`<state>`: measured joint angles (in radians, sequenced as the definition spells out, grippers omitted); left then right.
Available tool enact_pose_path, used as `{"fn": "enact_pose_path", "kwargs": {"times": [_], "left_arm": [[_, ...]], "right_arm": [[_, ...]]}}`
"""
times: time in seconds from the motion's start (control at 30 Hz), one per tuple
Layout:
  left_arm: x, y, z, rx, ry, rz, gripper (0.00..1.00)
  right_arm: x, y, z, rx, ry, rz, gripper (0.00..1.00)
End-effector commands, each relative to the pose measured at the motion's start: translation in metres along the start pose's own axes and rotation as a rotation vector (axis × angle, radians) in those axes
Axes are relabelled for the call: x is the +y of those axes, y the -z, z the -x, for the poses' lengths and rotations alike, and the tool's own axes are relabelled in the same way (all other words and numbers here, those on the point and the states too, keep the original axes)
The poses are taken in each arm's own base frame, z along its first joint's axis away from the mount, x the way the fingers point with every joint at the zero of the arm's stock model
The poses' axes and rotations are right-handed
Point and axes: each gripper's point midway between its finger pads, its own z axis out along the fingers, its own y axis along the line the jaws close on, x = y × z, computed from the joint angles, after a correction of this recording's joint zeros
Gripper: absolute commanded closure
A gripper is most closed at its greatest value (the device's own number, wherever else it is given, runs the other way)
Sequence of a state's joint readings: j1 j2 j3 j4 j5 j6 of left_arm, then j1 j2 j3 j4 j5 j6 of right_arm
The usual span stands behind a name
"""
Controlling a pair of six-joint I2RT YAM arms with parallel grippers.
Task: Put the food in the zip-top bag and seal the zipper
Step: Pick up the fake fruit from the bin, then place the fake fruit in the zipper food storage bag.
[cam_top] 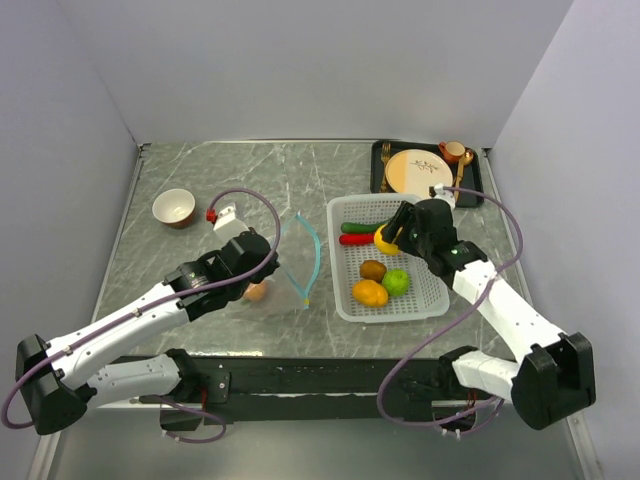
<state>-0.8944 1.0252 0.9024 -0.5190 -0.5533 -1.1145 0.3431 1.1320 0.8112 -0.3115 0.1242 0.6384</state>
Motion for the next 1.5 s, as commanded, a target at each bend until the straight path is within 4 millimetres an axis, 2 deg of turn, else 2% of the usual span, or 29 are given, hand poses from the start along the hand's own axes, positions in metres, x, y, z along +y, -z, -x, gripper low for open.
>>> {"fn": "enact_pose_path", "kwargs": {"times": [0.0, 0.2, 0.43, 0.53, 0.57, 0.73, 0.9, 1.0, 1.1, 1.17, 1.23, 1.47], "left_arm": [[-0.007, -0.002, -0.001, -0.004, -0.001, -0.027, 0.99], [-0.009, -0.007, -0.007, 0.012, -0.004, -0.03, 0.98], [-0.009, -0.008, -0.008, 0.017, -0.003, -0.027, 0.99], [-0.01, -0.007, -0.007, 0.017, 0.002, -0.035, 0.99], [-0.01, -0.006, -0.007, 0.017, 0.004, -0.038, 0.99], [-0.01, 0.0, -0.003, 0.015, -0.002, -0.044, 0.99], [-0.009, 0.009, 0.004, -0.002, 0.02, -0.06, 0.98], [-0.011, 0.013, 0.009, -0.012, 0.032, -0.079, 0.98], [-0.01, 0.015, 0.011, -0.018, 0.035, -0.077, 0.98], [-0.009, 0.017, 0.013, -0.021, 0.037, -0.075, 0.98], [-0.01, 0.019, 0.014, -0.026, 0.04, -0.077, 0.98], [-0.005, 0.023, 0.018, -0.04, 0.053, -0.071, 0.99]], "right_arm": [[0.04, 0.021, 0.017, -0.039, -0.025, 0.195, 0.66], [0.094, 0.043, 0.01, 0.026, 0.011, 0.447, 0.66], [0.155, 0.07, -0.015, 0.085, 0.087, 0.655, 0.65], [0.173, 0.072, -0.022, 0.112, 0.113, 0.697, 0.65], [0.178, 0.07, -0.032, 0.14, 0.127, 0.7, 0.65], [0.197, 0.067, -0.047, 0.179, 0.167, 0.718, 0.63], [0.212, 0.062, -0.066, 0.237, 0.211, 0.733, 0.58], [0.216, 0.059, -0.077, 0.261, 0.246, 0.733, 0.5], [0.215, 0.058, -0.079, 0.253, 0.248, 0.731, 0.29], [0.215, 0.061, -0.072, 0.219, 0.234, 0.733, 0.14], [0.213, 0.064, -0.066, 0.194, 0.225, 0.722, 0.08], [0.193, 0.066, -0.043, 0.089, 0.201, 0.622, 0.05]]}}
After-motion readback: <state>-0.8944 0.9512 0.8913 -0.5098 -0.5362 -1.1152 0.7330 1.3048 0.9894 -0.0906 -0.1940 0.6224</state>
